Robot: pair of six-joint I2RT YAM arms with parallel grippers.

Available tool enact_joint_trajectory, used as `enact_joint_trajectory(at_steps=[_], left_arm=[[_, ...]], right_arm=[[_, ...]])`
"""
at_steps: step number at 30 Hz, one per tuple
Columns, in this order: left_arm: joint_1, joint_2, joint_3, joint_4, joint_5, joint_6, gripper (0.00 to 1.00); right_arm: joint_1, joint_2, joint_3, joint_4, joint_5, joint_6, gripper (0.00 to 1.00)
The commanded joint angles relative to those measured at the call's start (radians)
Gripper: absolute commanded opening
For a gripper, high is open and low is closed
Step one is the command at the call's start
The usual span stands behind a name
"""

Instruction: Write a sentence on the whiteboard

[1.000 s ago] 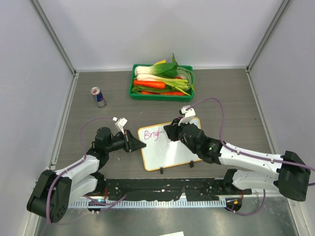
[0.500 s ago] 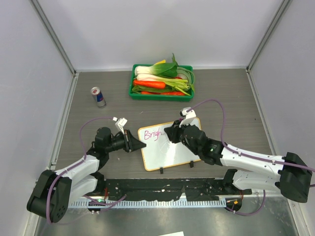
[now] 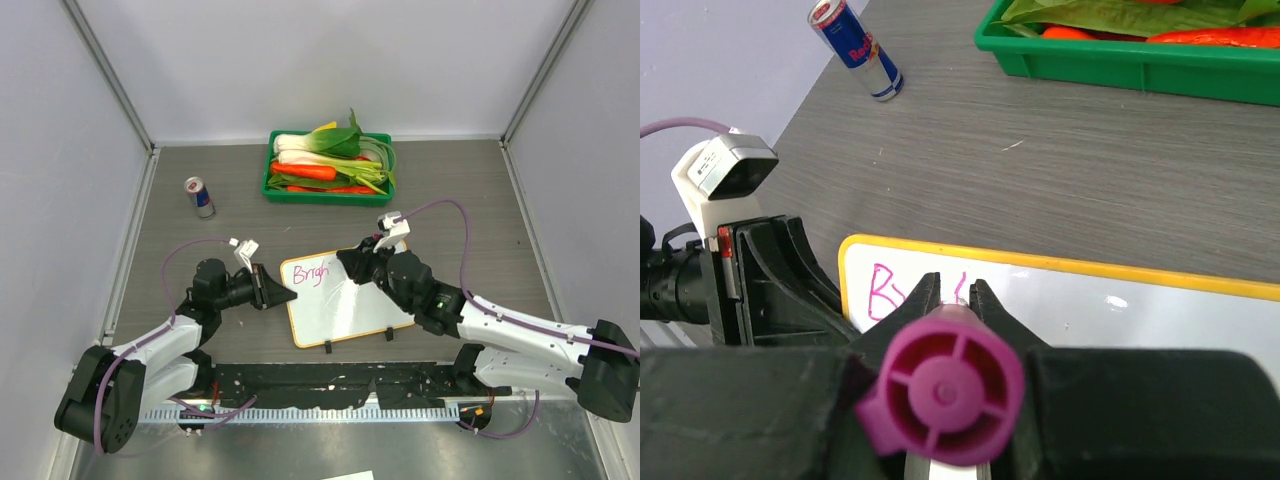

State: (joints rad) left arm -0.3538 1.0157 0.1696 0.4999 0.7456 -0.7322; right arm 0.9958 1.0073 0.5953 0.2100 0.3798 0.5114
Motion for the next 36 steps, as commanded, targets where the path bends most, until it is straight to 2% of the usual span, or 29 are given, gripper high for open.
enact_joint_trajectory(at_steps=[1, 21, 36], left_arm=[[-0.008, -0.002, -0.002, -0.003, -0.005, 0.027, 0.00], [-0.008, 0.001, -0.001, -0.001, -0.003, 0.025, 0.00], [-0.010, 0.000, -0.001, -0.001, -0.005, 0.025, 0.00]], right_arm=[[-0.019, -0.001, 0.026, 0.045, 0.011, -0.002, 0.01], [-0.034, 0.066, 0.020, 0.054, -0.051, 0.024, 0.01], [-0.034, 0.047, 0.008, -0.035, 0.062, 0.004, 0.01]])
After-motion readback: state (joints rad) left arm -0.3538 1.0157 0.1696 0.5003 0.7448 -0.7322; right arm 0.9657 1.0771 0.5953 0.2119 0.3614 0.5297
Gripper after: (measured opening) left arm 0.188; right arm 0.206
